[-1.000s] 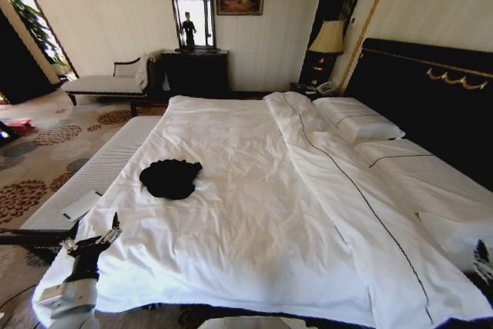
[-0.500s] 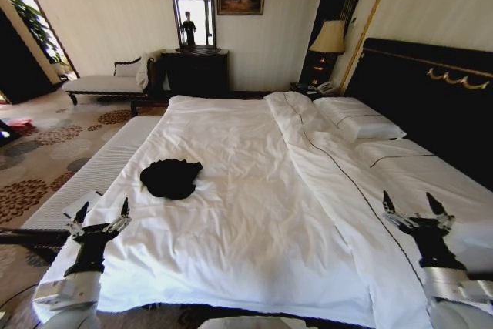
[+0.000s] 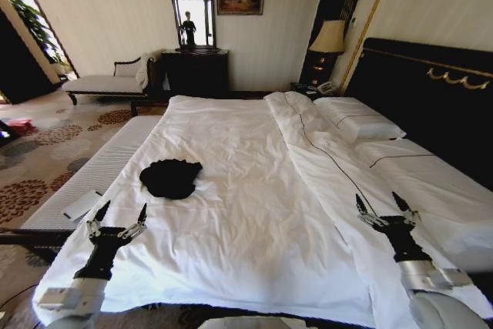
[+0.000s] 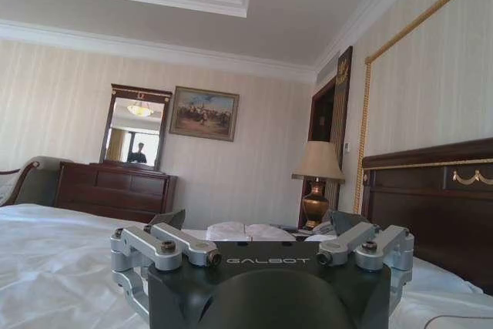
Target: Fold the clothes on the bed.
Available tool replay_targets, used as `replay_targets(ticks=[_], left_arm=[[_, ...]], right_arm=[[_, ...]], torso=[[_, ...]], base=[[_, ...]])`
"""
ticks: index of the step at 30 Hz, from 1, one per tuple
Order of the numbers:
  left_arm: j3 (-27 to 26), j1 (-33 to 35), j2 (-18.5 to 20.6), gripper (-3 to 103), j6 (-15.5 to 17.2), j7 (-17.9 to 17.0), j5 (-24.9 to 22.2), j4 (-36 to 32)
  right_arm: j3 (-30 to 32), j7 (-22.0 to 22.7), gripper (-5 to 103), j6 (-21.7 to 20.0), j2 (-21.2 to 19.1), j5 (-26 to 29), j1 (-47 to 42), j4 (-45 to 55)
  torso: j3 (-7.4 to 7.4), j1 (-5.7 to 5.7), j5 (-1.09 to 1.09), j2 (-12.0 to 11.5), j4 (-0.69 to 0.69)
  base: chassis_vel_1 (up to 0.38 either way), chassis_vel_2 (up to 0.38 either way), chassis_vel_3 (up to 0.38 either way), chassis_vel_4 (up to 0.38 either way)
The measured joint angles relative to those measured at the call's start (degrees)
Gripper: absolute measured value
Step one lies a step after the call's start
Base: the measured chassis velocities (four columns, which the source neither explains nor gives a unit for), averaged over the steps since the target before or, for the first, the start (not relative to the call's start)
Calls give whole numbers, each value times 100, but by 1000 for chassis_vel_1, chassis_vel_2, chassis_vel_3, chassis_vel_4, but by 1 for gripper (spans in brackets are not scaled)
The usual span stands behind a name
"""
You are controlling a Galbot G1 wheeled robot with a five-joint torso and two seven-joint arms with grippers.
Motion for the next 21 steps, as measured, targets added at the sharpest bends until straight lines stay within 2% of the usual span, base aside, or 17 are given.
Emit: replay_targets(ticks=[8,21], left_arm=[[27,-209,-94,100,52,-146,-21,112],[-2,-197,-129,100,41,-183,-4,169]], right_arm=[[47,-34,100,119,101,-129,-58,-2],[40,-3,100,129,151,-112,-50,-15]], torso=[[0,0,0,0,-1],[0,0,0,0,0]], base=[[0,0,0,0],[8,8,-6,-8]])
